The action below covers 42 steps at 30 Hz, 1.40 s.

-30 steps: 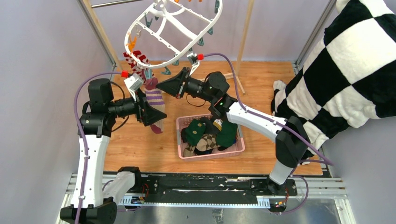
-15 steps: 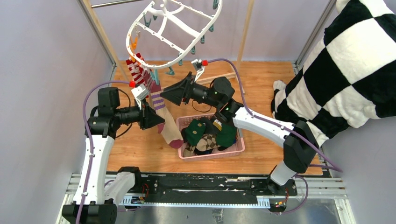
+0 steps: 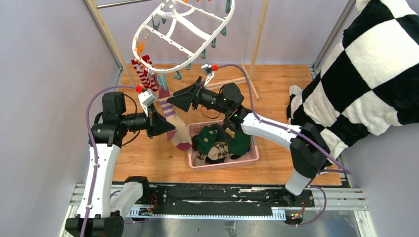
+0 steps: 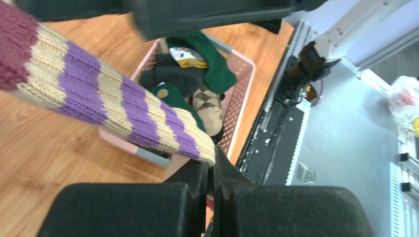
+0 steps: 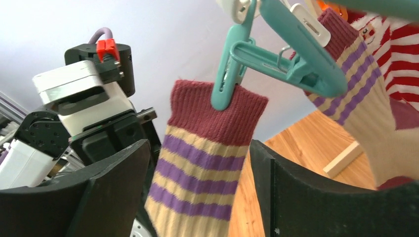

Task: Remove the socks clipped to the hanger
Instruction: Remove the sock from the hanger.

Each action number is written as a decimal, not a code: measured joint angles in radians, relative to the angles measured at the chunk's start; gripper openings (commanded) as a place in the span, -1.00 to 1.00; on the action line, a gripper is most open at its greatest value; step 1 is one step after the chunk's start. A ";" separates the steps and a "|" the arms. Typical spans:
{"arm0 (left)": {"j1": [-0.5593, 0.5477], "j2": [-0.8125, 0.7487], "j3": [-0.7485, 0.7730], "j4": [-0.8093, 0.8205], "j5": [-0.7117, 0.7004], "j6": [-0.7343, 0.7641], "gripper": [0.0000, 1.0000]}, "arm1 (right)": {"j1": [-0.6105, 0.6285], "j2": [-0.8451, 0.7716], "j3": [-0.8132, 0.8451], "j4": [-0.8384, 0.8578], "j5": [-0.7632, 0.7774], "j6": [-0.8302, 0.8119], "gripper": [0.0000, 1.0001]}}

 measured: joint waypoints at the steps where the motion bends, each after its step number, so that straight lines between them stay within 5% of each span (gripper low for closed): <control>1: 0.000 -0.002 0.002 0.001 0.019 -0.005 -1.00 | 0.000 0.016 0.002 0.027 0.000 0.019 0.68; 7: 0.000 -0.012 0.003 0.001 0.117 -0.037 -1.00 | -0.004 0.096 0.014 0.150 -0.002 0.138 0.94; 16: 0.000 -0.013 0.020 0.002 0.162 -0.061 -1.00 | -0.009 0.217 0.099 0.405 -0.005 0.406 0.95; 26: 0.000 -0.016 0.039 0.001 0.179 -0.077 -1.00 | -0.015 0.315 0.239 0.500 -0.005 0.603 0.43; 42: 0.000 -0.023 0.066 0.001 0.206 -0.103 -1.00 | -0.016 0.407 0.323 0.541 -0.002 0.738 0.23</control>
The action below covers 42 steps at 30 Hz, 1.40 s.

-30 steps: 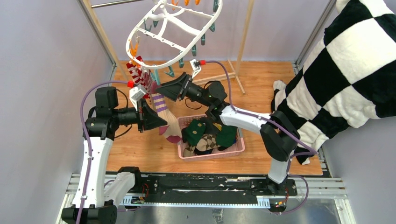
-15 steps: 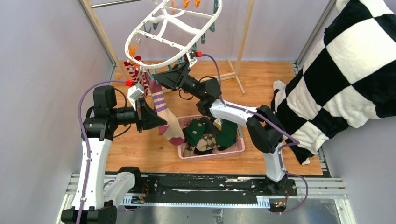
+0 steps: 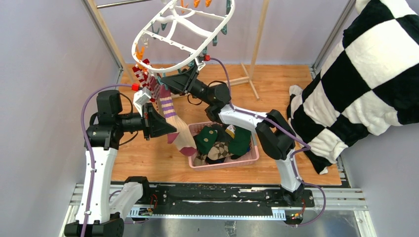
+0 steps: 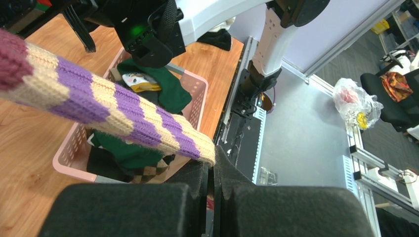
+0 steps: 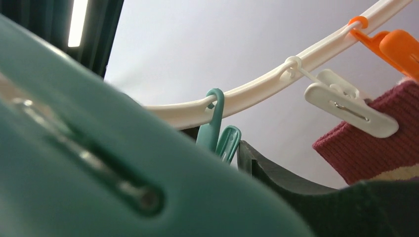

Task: Remove the socks clipped to the hanger
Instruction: Remove the sock from the hanger.

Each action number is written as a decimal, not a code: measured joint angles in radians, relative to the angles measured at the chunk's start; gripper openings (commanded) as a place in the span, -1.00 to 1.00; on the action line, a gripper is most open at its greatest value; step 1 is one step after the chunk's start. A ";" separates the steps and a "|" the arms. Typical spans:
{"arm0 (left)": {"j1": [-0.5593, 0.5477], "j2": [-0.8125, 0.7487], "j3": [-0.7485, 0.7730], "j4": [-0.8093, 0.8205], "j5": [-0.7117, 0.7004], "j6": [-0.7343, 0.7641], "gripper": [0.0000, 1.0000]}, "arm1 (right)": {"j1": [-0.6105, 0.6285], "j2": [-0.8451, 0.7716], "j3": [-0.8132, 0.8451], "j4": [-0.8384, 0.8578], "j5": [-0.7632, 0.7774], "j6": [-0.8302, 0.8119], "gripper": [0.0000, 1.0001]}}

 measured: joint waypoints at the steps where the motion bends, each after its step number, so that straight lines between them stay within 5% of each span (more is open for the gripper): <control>1: 0.000 0.000 0.000 0.000 0.000 -0.001 -1.00 | 0.000 0.002 0.005 0.003 0.003 0.002 0.17; 6: 0.000 -0.001 0.006 -0.001 0.005 -0.009 -1.00 | 0.000 0.010 0.019 0.012 0.010 0.019 -0.47; 12: 0.000 -0.001 0.009 -0.001 0.007 -0.011 -1.00 | 0.000 0.014 0.025 0.014 0.015 0.026 -0.91; 26: 0.000 -0.013 -0.011 0.003 -0.016 -0.021 -1.00 | -0.006 -0.055 -0.044 -0.079 0.035 -0.087 -1.00; 28: 0.000 -0.018 -0.028 -0.002 -0.051 -0.012 -1.00 | -0.008 -0.088 -0.061 -0.116 0.033 -0.124 -0.79; 32: 0.000 -0.016 -0.034 -0.010 -0.147 0.006 -1.00 | -0.012 -0.181 -0.111 -0.213 0.032 -0.218 0.34; 33: 0.000 -0.016 -0.034 -0.010 -0.168 0.011 -1.00 | -0.013 -0.204 -0.126 -0.225 0.031 -0.237 0.79; 34: 0.000 -0.016 -0.034 -0.010 -0.182 0.015 -1.00 | -0.015 -0.219 -0.137 -0.230 0.032 -0.243 0.95; 42: 0.000 -0.016 -0.034 -0.011 -0.216 0.028 -1.00 | -0.024 -0.267 -0.244 -0.232 0.027 -0.291 1.00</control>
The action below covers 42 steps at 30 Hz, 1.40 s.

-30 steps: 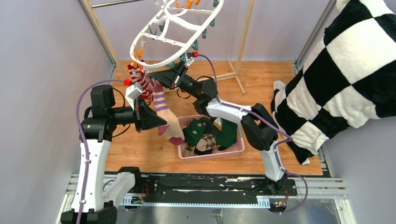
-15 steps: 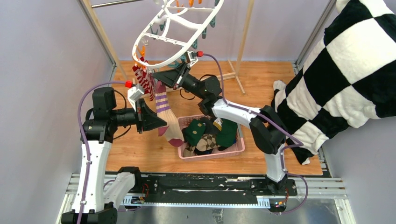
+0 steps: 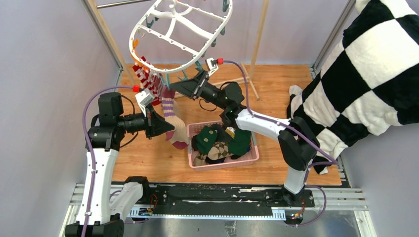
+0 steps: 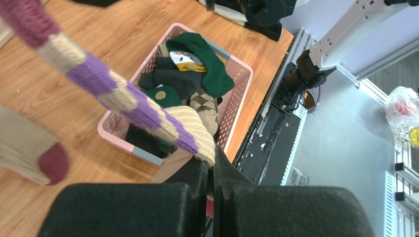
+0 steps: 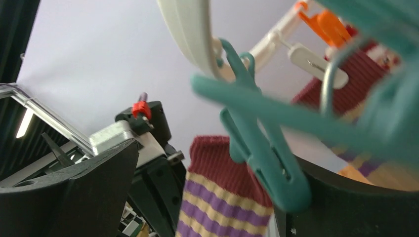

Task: Remove the socks clipped to the hanger
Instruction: Remove the sock from the hanger.

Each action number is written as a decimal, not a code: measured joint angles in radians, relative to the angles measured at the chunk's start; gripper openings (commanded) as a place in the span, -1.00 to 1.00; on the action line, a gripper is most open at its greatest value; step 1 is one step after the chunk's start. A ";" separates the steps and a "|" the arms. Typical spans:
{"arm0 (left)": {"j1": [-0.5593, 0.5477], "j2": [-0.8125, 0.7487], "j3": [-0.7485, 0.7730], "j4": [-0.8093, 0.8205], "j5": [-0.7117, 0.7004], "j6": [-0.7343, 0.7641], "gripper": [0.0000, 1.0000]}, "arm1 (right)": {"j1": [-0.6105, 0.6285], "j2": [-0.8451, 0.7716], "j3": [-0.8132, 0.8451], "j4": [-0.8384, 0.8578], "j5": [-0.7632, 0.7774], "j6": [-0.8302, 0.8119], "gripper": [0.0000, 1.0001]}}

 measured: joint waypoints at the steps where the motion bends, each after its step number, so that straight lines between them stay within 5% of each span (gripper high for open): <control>1: 0.000 0.000 0.000 0.000 0.003 0.000 -1.00 | 0.000 0.000 -0.016 -0.004 -0.001 -0.001 1.00; 10: 0.000 0.001 0.004 0.000 0.058 -0.003 -1.00 | 0.000 -0.036 -0.216 -0.023 0.000 0.004 1.00; 16: 0.000 0.001 0.014 0.001 0.078 -0.013 -1.00 | -0.004 -0.288 -0.290 -0.373 0.106 -0.208 1.00; 20: 0.000 0.003 0.014 0.001 0.100 -0.018 -1.00 | -0.034 -0.355 -0.375 -0.159 0.085 -0.218 1.00; 23: 0.000 0.007 0.014 0.001 0.124 -0.026 -1.00 | -0.060 -0.251 -0.409 0.037 0.019 -0.153 1.00; 27: 0.000 0.007 0.014 0.001 0.147 -0.036 -1.00 | -0.071 -0.089 -0.393 0.098 -0.042 -0.077 0.98; 34: 0.000 0.008 0.014 0.000 0.062 -0.024 -1.00 | -0.013 -0.202 -0.315 -0.203 0.004 -0.248 0.90; 42: 0.000 0.010 0.014 -0.001 -0.169 0.039 -0.92 | 0.165 -0.457 -0.222 -0.622 0.407 -0.587 0.91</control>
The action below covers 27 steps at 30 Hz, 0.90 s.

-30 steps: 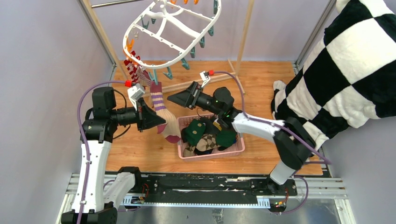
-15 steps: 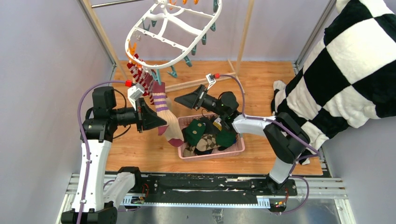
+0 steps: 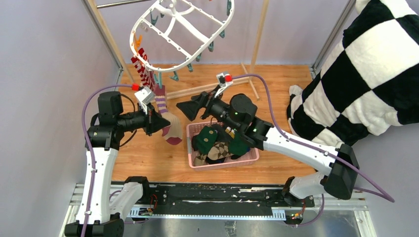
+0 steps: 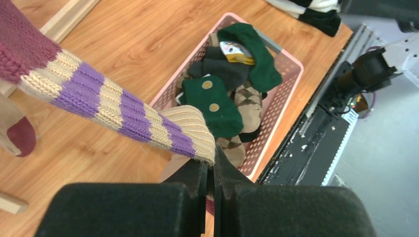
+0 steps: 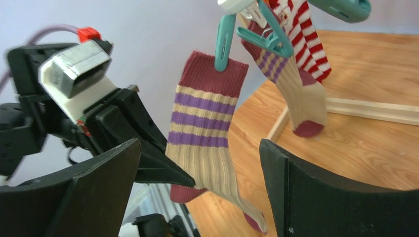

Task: Remove the socks clipped to the hanger
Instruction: Remove the sock from the hanger.

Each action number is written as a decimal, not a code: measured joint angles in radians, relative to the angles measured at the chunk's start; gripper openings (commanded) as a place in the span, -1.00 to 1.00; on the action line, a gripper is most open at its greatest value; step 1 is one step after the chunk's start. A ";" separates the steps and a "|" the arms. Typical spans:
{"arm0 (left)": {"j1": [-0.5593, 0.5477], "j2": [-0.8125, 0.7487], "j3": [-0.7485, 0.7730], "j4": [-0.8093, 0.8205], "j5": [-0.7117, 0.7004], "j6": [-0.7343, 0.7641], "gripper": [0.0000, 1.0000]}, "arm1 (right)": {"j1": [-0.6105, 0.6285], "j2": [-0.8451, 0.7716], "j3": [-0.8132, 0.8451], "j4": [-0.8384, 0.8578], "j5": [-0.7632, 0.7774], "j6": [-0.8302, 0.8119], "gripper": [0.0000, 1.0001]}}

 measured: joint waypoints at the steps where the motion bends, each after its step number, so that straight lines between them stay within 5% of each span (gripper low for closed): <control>1: 0.000 0.000 0.000 0.000 -0.015 0.008 -0.91 | 0.016 0.010 0.030 -0.040 0.027 -0.025 0.92; 18: -0.030 -0.004 -0.012 -0.006 -0.035 0.037 -0.78 | 0.097 0.362 0.466 -0.389 0.058 -0.108 0.57; 23: -0.035 -0.005 -0.012 -0.006 -0.014 0.037 -0.65 | 0.096 0.399 0.518 -0.391 0.002 -0.086 0.10; 27: -0.036 -0.010 -0.012 -0.006 0.010 0.030 -0.37 | 0.093 0.420 0.526 -0.396 -0.039 -0.059 -0.51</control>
